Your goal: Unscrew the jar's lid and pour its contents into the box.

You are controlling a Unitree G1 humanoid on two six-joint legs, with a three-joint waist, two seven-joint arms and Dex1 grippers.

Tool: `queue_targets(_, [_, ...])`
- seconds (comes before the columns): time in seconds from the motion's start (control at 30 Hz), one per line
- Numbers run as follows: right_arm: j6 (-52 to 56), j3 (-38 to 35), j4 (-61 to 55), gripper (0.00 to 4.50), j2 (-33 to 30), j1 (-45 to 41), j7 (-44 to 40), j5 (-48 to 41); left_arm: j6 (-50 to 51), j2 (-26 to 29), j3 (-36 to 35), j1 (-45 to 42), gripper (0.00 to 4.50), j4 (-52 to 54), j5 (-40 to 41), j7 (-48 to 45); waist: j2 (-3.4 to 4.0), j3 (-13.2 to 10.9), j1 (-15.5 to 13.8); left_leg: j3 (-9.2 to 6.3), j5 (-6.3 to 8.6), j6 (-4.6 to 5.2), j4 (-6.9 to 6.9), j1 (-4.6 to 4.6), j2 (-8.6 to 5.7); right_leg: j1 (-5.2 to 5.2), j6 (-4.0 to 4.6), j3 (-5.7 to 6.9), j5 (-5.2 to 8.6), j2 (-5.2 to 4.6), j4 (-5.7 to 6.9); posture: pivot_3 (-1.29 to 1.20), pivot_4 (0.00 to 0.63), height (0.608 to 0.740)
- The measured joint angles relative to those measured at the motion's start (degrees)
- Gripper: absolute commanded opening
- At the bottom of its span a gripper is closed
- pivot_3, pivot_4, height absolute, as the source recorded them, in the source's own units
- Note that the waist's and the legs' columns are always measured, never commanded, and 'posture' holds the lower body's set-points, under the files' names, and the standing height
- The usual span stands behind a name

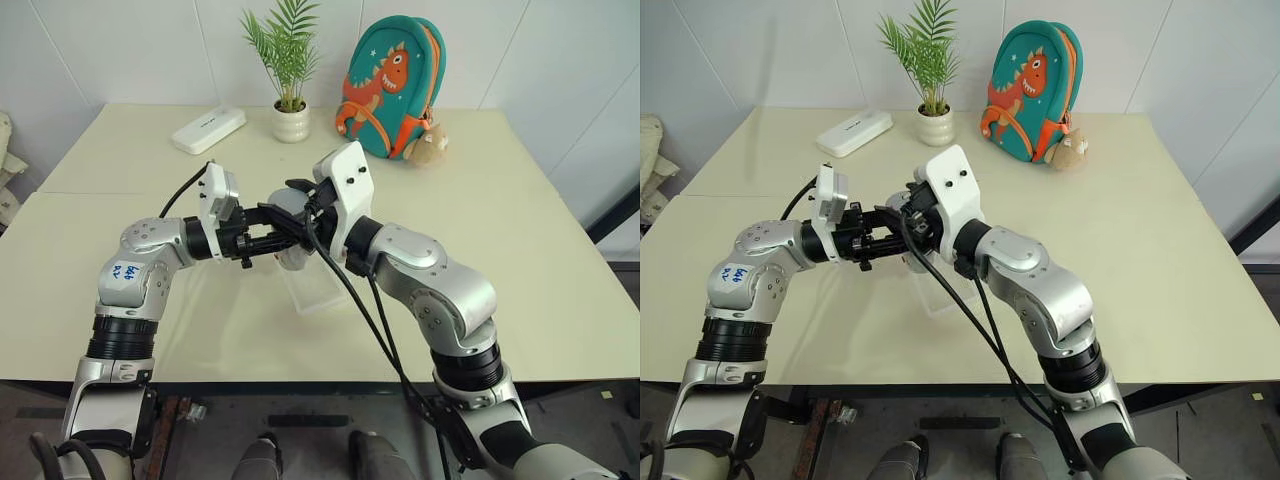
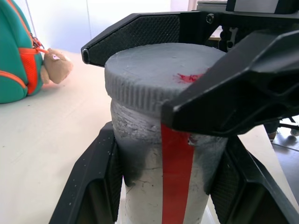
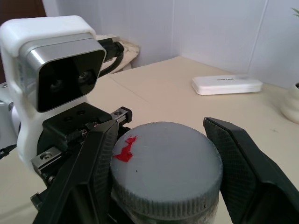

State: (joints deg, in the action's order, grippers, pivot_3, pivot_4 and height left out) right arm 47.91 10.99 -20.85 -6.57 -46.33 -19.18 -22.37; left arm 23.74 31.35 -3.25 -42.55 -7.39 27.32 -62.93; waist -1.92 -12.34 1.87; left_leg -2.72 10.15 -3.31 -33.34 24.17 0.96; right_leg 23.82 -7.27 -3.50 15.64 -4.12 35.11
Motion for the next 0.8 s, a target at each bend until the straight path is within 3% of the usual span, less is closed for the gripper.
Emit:
queue_targets(0.53, [1.0,-3.1,0.0,2.57,-10.8,-1.8,-20.3,-9.6,-3.1,0.4,2.8,-1.2,2.02,-0.3,0.6,-10.0,0.0,0.0,0.0,0.0,0.0,0.0,0.02,0.0,0.0,0.0,0.03,0.0,0.02,0.0,-0.03,0.0,0.15,0.74])
queue_targets(0.8, [0.3,-3.3,0.0,2.57,-12.5,-1.8,-25.2,-9.7,-4.4,1.1,4.1,-1.8,2.02,-0.6,0.7,-12.8,0.0,0.0,0.0,0.0,0.0,0.0,0.01,0.0,0.0,0.0,0.06,0.0,0.04,0.0,-0.04,0.0,0.15,0.74])
